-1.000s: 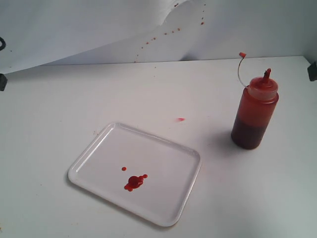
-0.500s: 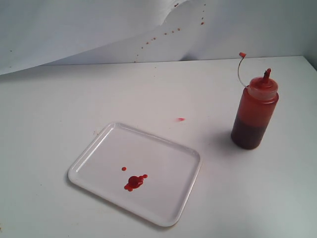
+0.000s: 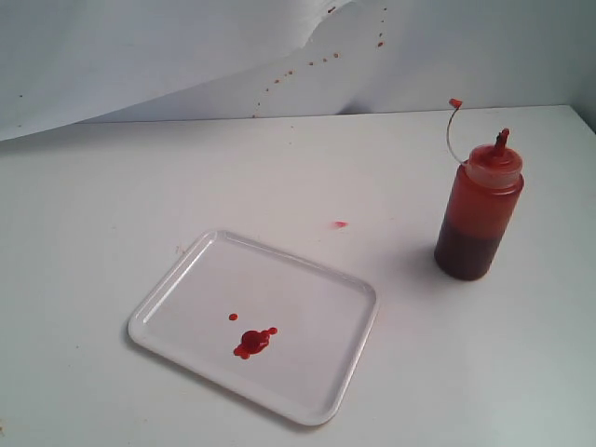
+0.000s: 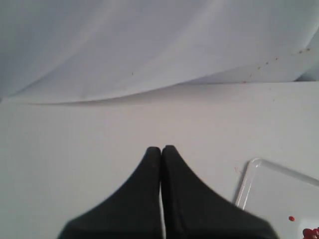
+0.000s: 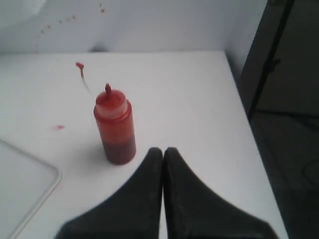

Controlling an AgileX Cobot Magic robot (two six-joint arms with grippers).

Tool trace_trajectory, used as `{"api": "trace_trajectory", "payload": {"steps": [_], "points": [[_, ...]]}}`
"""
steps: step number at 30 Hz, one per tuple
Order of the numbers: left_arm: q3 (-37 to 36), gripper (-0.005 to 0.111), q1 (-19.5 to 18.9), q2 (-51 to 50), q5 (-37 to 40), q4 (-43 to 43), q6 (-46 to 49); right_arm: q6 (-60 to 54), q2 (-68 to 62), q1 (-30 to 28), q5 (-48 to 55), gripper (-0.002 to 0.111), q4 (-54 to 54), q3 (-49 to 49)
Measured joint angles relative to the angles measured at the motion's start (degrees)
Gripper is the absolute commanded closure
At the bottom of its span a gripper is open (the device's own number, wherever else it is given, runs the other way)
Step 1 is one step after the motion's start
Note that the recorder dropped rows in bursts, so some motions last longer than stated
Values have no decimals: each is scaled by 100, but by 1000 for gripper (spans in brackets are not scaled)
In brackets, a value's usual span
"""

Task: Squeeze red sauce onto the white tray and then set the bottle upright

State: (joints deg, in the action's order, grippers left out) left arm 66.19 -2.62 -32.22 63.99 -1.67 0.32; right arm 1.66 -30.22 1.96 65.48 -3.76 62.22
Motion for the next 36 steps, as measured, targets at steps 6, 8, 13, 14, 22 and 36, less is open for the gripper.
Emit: {"api": "trace_trajectory", "payload": {"steps": [6,8,13,14,22,36], "points": [[10,107,0,1956,202,38,161,-103,2089,0,0,108,-201,0],[21,107,0,2583,164,38,174,-166,2526,0,0,108,-223,10],[21,107,99,3225,20,47,174,-237,3004,0,0,108,-359,10],[34,107,143,3235,40,23,174,-237,3029,0,0,108,-386,10],[-149,107,225,3235,172,25,174,-359,3028,0,-22,108,-463,-315],[-3276,107,225,3216,-2352,57,174,-359,3018,0,-1937,108,-560,-2725]]}}
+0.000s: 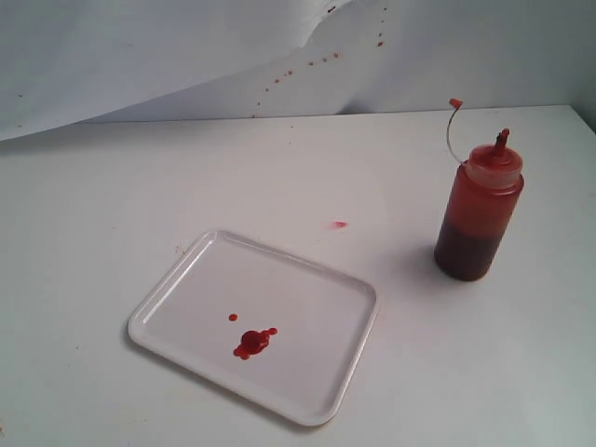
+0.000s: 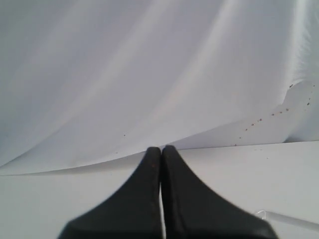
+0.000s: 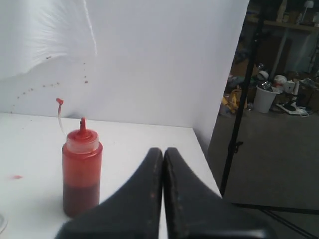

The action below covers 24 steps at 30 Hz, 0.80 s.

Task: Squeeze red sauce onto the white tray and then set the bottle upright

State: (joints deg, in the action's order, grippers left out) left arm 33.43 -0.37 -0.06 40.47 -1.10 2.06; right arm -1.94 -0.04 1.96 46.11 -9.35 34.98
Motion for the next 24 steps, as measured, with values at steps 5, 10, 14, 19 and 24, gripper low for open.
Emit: {"api": "trace_trajectory", "payload": {"steps": [5,10,14,19,24], "points": [[-1390,107,0,-13,-1347,11,-12,0,-10,0,-1820,108,-175,-1317],[-2546,107,0,-13,-3137,110,-12,0,-20,0,-3661,108,-245,-2507],[-3208,107,0,-13,-4176,110,-12,0,-20,0,-4360,108,-234,-3218],[-3306,107,0,-13,-4327,79,1,0,-20,0,-4276,108,-234,-3476],[-3306,107,0,-13,-4233,79,-249,0,-20,0,-4348,108,145,-3476]]}}
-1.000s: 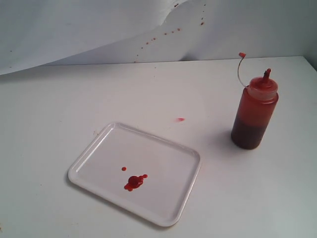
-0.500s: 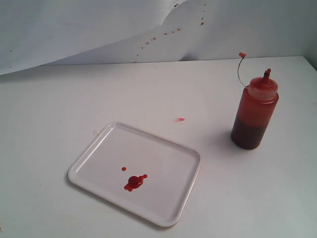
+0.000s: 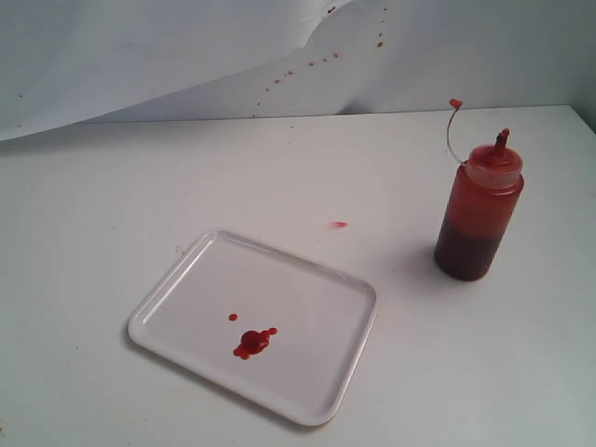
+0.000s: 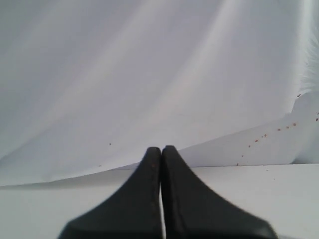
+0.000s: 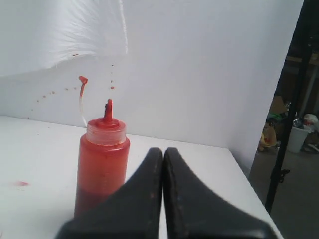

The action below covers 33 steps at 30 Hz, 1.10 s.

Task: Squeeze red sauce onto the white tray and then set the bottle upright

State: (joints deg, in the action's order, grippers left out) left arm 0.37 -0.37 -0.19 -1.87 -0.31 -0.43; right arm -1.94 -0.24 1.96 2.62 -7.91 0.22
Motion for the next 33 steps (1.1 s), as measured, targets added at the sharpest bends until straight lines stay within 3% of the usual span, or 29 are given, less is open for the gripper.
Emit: {"api": "trace_trajectory", "payload": {"steps": [14,33], "points": [[-10,107,0,0,1023,-136,-173,0,0,0,859,108,356,0],[-10,107,0,0,1086,-221,-173,0,0,0,882,108,370,0]]}}
